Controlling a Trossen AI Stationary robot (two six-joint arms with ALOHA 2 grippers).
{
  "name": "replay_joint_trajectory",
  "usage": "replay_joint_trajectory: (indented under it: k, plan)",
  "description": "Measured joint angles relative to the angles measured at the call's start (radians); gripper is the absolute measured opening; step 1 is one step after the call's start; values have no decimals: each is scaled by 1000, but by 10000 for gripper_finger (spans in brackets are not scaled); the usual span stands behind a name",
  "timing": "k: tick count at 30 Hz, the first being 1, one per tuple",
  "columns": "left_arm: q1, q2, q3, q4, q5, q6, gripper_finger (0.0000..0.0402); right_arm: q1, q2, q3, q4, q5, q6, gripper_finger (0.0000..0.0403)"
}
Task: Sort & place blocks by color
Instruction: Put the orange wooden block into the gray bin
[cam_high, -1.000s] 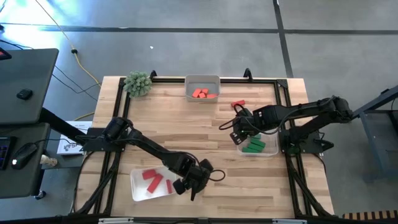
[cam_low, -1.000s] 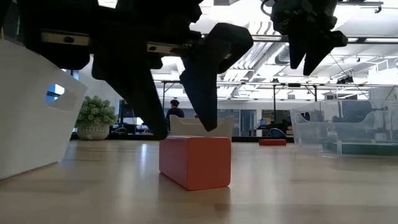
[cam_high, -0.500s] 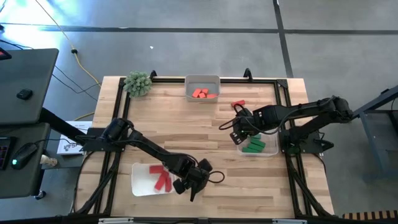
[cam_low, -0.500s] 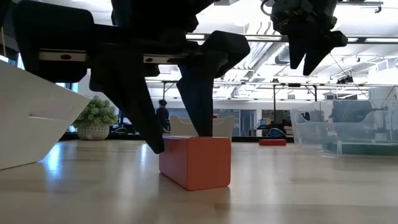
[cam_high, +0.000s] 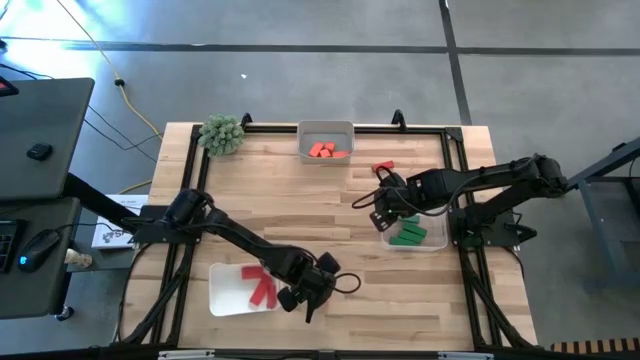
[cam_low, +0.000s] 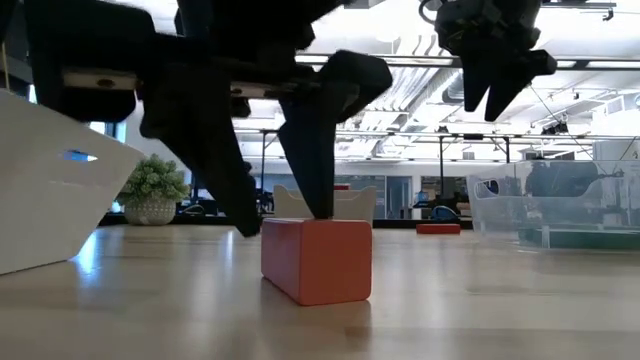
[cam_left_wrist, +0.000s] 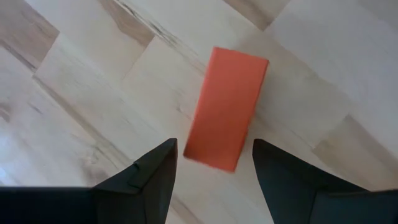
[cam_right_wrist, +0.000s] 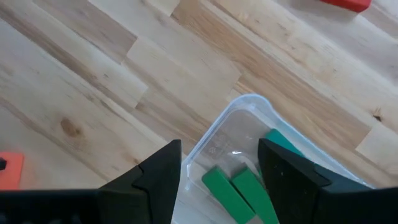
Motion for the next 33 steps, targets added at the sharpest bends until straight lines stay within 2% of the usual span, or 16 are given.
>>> replay_joint_trajectory:
  k: [19,26,33]
  plan:
    - [2,-43,3,-14,-28,29,197,0,0,0,0,19,-1,201]
    - [2,-46,78,-18,-30,44,197,0,0,0,0,19,-2,201]
    - [-4,-29,87,-18,53,89,197,0,0,0,0,19,-3,201]
